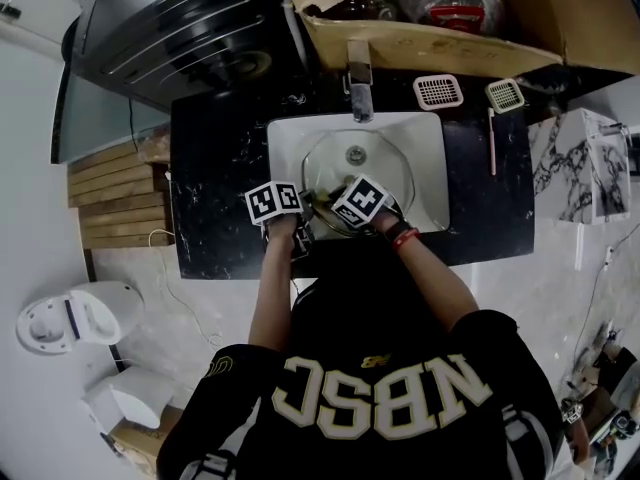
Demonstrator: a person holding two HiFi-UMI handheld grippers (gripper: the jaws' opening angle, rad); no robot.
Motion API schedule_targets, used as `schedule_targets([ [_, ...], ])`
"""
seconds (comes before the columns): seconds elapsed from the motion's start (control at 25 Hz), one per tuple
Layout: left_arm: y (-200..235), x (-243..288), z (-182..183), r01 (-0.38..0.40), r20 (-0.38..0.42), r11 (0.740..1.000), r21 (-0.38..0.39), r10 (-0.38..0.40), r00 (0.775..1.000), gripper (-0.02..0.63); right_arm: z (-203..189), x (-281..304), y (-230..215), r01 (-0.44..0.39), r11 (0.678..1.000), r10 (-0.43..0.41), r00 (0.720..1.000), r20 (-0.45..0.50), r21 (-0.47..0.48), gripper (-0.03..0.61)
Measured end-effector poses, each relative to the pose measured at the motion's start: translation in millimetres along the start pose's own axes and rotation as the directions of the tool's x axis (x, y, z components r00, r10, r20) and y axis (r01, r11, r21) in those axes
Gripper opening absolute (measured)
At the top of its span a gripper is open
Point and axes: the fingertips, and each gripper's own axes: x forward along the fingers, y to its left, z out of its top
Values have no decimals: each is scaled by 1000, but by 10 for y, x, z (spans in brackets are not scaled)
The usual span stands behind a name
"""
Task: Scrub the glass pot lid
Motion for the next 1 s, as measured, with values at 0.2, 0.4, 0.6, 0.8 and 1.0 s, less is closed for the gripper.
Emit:
schedule_targets([
  [0.2, -3, -6, -6, 6, -12, 1000, -6, -6, 1000, 80, 27, 16, -177, 26, 1000, -27, 999, 31, 7, 74],
  [0.4, -25, -10, -42, 26, -39, 1000, 3, -26, 999, 81, 214, 84, -434, 87, 995, -91, 987, 129, 38, 71],
  [0.6, -21, -8, -64, 17, -47, 1000, 3, -17, 999, 83, 471, 186, -590, 116, 993, -112, 980, 168, -14, 71],
  [0.8, -3, 7, -80, -1, -57, 1000, 5, 1, 998, 84, 552, 259, -944, 229, 973, -224, 963, 150, -15, 72],
  [1.0, 0, 2, -78, 0, -64, 1000, 6, 0, 998, 84, 488, 247, -1353, 349, 937, -347, 931, 116, 4, 72],
])
